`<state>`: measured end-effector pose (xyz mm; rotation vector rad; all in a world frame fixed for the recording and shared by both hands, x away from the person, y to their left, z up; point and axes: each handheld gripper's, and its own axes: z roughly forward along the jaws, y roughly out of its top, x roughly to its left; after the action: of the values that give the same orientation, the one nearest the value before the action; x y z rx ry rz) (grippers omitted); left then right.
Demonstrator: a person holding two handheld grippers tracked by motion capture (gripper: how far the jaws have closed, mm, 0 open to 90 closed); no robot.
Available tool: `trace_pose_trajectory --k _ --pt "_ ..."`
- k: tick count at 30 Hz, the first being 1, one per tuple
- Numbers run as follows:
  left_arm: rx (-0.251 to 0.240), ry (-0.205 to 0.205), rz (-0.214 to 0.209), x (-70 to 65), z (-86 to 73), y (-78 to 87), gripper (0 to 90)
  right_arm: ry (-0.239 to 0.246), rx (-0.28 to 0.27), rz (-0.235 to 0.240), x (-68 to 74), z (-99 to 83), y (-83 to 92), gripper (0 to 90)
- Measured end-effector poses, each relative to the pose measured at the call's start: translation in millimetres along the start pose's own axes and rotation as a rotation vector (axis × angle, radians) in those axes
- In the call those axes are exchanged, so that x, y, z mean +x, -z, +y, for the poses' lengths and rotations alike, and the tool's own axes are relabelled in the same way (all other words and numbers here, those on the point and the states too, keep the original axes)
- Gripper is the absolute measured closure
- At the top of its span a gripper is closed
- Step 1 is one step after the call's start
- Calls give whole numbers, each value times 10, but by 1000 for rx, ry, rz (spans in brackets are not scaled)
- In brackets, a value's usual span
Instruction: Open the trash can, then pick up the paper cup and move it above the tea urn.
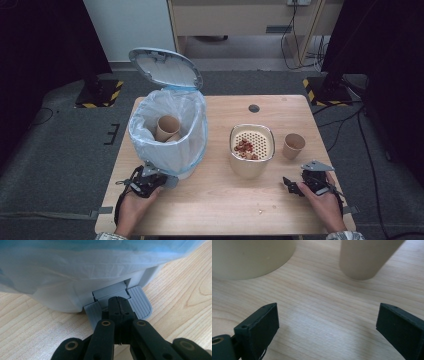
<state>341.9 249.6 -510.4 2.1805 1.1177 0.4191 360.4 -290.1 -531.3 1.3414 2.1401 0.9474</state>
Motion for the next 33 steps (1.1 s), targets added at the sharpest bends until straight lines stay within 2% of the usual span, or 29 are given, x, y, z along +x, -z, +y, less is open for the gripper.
trace_pose_trajectory --k 1,5,9,15,23,33 --pt "1 -2 3 -3 2 0 900 -9 -14 -19 -43 14 26 58" --pt "2 -3 3 -3 3 0 900 -37 -37 -34 -99 25 54 63" --pt "2 -4 3 -4 4 0 900 -33 -28 -33 -90 22 52 63" --pt "3 -4 5 -6 3 1 900 -36 -44 -38 -90 36 66 58" --pt "1 -1 5 -6 1 0 900 -18 -88 -26 -104 196 114 58" --pt "-3 0 -1 2 -5 -1 900 -26 -77 -18 -120 274 57 60"
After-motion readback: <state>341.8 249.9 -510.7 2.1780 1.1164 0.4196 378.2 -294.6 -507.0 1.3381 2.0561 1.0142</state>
